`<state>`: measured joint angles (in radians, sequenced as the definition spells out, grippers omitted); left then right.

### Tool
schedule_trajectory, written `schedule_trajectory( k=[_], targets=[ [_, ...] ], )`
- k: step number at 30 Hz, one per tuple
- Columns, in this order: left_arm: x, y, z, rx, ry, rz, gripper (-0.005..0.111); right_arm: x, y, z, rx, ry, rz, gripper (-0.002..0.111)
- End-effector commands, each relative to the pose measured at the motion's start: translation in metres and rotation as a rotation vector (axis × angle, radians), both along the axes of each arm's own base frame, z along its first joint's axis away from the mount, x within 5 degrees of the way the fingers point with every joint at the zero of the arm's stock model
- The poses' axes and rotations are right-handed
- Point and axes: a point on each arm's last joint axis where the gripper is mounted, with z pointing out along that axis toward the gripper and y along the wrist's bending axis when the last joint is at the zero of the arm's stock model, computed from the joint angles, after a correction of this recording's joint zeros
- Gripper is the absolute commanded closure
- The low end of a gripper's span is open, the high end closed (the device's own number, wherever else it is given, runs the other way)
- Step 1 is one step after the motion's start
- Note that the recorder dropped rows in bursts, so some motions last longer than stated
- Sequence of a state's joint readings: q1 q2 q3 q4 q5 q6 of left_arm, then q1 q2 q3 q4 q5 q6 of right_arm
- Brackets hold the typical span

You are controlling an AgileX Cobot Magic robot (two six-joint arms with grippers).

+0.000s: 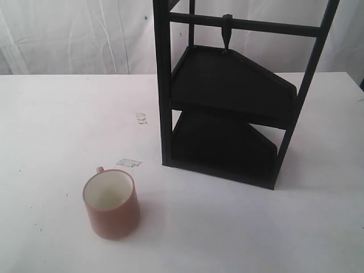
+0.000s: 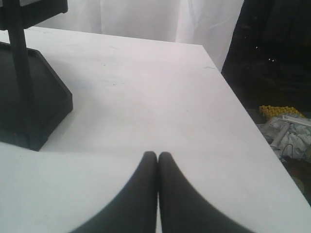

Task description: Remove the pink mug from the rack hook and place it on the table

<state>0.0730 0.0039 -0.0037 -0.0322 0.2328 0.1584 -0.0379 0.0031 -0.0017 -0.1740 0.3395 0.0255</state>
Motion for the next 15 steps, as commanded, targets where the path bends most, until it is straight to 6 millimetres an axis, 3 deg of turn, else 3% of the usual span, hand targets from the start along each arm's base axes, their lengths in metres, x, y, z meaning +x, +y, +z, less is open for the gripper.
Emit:
schedule_trajectory(
  k=[1,15],
  targets=[
    [-0.0001,-0.0006,-0.0010,-0.009,-0.001,-0.006,0.107,-0.0001,-0.0004,-0.0001,-0.006,-0.004,-0.005,0.108],
    [-0.0001,-0.0006,-0.0010,-0.009,-0.001,-0.006,0.107,-0.0001,-0.0004,-0.0001,-0.013,-0.004,-0.003,0.108]
  ],
)
